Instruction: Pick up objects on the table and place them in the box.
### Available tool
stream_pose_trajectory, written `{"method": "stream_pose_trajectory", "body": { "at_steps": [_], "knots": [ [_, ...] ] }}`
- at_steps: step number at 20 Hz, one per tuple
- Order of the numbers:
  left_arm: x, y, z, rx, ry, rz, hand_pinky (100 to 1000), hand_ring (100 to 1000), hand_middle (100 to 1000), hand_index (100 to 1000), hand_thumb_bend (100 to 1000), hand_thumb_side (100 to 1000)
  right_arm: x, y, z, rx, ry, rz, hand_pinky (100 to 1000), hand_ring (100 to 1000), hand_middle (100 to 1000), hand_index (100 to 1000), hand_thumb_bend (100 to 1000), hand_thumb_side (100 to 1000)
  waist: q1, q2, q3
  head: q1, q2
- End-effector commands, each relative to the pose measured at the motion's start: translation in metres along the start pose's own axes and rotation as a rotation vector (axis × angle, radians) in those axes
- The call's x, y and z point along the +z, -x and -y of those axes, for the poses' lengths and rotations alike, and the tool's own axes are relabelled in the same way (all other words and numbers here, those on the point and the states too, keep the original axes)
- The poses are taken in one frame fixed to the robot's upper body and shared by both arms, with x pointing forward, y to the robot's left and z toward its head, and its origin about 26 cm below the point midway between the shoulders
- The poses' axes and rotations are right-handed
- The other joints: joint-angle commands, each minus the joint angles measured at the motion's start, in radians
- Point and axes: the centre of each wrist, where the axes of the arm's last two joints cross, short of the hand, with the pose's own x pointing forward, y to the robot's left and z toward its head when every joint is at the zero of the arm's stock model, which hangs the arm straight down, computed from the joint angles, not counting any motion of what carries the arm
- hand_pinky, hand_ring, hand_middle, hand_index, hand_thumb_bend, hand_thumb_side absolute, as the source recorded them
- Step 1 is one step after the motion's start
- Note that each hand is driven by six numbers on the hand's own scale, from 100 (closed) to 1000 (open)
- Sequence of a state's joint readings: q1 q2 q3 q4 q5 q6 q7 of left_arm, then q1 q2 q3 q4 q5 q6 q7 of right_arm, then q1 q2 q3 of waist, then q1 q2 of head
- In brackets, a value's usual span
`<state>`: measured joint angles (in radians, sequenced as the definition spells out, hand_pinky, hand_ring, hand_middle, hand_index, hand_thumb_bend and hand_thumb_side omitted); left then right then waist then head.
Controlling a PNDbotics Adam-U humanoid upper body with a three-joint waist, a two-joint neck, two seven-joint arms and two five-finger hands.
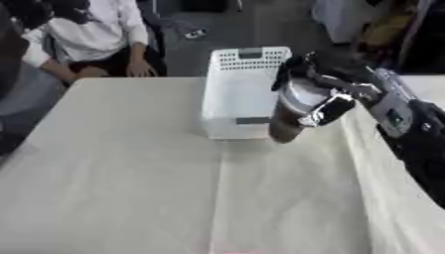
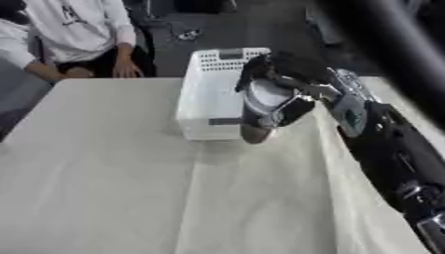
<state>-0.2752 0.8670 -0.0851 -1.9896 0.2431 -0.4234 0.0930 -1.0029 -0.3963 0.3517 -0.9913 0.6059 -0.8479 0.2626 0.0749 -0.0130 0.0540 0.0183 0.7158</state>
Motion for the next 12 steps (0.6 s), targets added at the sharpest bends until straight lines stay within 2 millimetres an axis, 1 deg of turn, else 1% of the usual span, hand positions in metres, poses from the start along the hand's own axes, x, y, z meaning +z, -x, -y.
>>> {"method": "stream_pose_trajectory", "body": {
  "at_steps": [1, 2, 8, 9, 12],
  "knots": [
    [-0.005, -0.006, -0.008, -0.025, 0.026, 0.016, 691, 704, 814, 843, 703, 945, -0.003, 0.004, 0.027, 0.029, -0.046, 0.073, 100, 100, 100, 135, 310, 100, -0.001, -0.014, 0.001, 0.012, -0.002],
    [-0.005, -0.006, -0.007, -0.024, 0.026, 0.015, 691, 704, 815, 843, 711, 945, -0.005, 0.005, 0.03, 0.019, -0.053, 0.08, 100, 100, 100, 138, 382, 100, -0.001, -0.013, 0.001, 0.013, -0.001],
    [-0.004, -0.005, -0.006, -0.016, 0.031, 0.008, 689, 704, 815, 846, 715, 939, -0.015, 0.007, 0.044, -0.106, -0.079, 0.088, 100, 100, 100, 152, 267, 100, -0.006, -0.01, 0.005, 0.016, 0.0],
    [-0.004, -0.005, -0.007, -0.016, 0.031, 0.008, 689, 704, 815, 846, 715, 938, -0.017, 0.007, 0.046, -0.131, -0.078, 0.089, 100, 100, 100, 153, 263, 100, -0.006, -0.01, 0.006, 0.016, -0.001],
    [-0.005, -0.006, -0.007, -0.014, 0.03, 0.011, 690, 704, 816, 846, 712, 940, -0.02, 0.007, 0.055, -0.184, -0.053, 0.084, 100, 100, 100, 149, 295, 100, -0.008, -0.008, 0.014, 0.015, -0.006]
  ]
}}
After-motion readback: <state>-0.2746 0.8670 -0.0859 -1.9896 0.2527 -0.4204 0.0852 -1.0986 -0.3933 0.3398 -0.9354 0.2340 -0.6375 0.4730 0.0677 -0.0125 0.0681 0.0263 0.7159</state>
